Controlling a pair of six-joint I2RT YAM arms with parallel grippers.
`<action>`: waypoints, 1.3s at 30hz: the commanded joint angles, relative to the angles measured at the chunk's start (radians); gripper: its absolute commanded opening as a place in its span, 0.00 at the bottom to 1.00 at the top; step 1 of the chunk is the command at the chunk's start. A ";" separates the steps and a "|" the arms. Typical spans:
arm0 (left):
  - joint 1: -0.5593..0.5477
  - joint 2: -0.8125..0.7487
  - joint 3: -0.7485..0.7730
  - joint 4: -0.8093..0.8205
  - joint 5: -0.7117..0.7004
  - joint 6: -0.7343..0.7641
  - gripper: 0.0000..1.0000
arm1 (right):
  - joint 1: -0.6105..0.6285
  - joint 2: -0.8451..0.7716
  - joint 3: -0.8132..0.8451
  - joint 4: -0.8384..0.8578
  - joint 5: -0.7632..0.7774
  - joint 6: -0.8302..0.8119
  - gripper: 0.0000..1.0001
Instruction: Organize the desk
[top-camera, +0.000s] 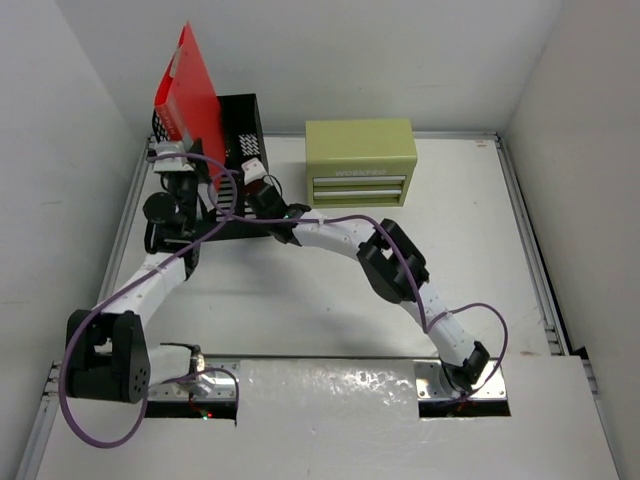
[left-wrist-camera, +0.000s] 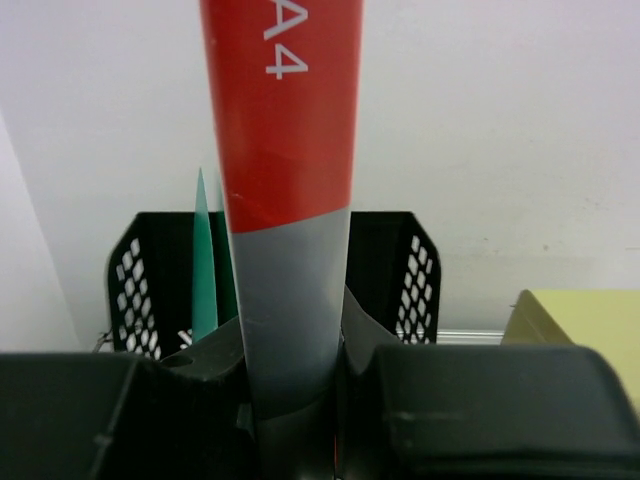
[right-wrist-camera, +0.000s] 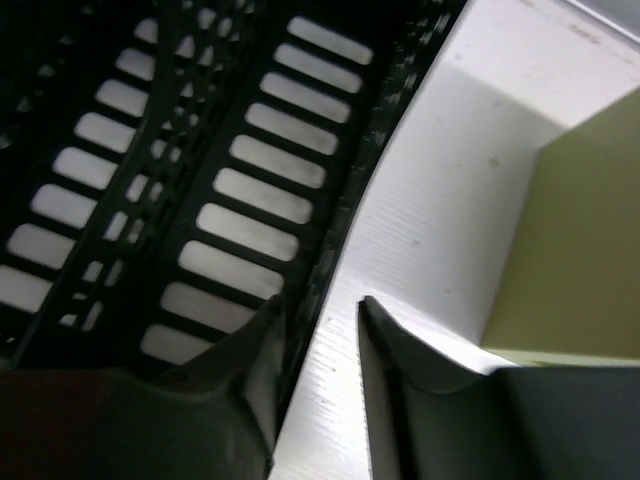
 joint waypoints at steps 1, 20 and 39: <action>-0.028 0.027 0.001 0.147 -0.042 0.033 0.00 | -0.002 -0.005 -0.001 0.018 -0.098 0.022 0.31; -0.045 0.158 -0.039 0.267 -0.157 0.111 0.00 | -0.005 -0.215 -0.413 0.261 -0.127 0.055 0.00; -0.070 0.006 0.083 -0.252 -0.278 0.011 0.00 | 0.069 -0.215 -0.383 0.294 0.027 0.076 0.00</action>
